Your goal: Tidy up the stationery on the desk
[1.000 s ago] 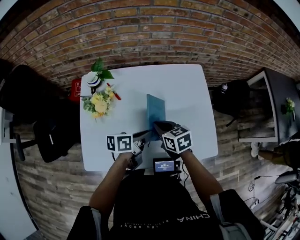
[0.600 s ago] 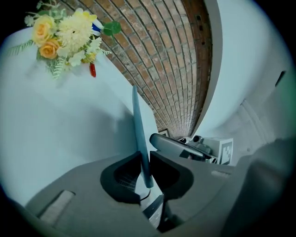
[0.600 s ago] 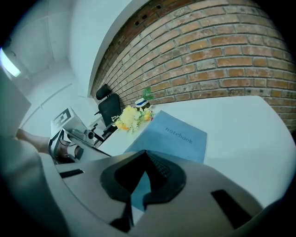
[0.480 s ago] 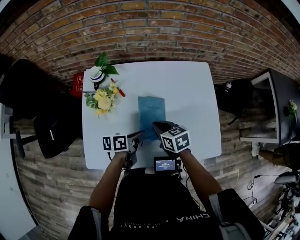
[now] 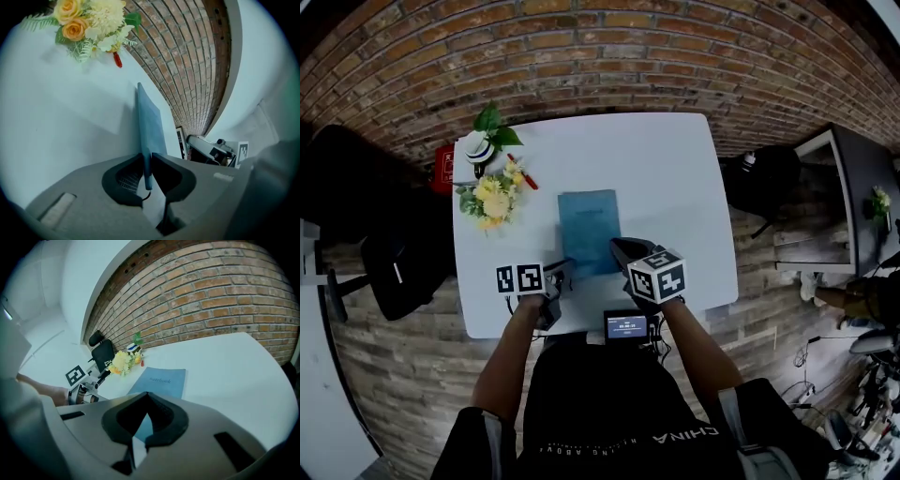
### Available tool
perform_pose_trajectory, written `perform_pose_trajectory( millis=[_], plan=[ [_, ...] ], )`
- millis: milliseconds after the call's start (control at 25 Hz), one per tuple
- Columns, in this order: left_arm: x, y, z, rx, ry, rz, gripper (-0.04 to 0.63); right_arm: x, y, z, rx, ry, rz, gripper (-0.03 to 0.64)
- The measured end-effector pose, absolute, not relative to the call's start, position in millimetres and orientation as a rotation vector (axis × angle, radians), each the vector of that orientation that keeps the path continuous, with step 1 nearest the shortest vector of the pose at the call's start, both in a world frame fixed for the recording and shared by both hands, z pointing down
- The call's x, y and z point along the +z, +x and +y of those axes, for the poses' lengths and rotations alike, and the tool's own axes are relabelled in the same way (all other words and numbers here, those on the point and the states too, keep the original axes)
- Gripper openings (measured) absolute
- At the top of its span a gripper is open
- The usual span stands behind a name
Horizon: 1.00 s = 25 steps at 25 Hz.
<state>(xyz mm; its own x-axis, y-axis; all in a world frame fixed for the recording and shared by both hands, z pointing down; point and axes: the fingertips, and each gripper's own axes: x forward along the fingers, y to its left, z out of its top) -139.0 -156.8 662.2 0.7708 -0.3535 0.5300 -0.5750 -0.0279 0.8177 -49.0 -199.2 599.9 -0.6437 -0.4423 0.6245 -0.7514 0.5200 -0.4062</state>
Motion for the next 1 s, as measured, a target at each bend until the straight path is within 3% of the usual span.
perform_pose_trajectory(
  millis=[680,800,1000],
  plan=[
    [668.2,-144.0,-159.4,0.294,1.661,-0.775,0.068,600.0,-38.1,-188.4,0.948,0.978,-2.317,0.009],
    [664.8,-146.9,-155.1,0.302,1.699,-0.781,0.148,598.5,-35.4,-188.7,0.941,0.981,-2.321,0.009],
    [646.8,-159.2,-155.3,0.306,1.796,-0.88,0.153,594.3,-27.8,-186.8,0.926,0.989,-2.328,0.009]
  ],
)
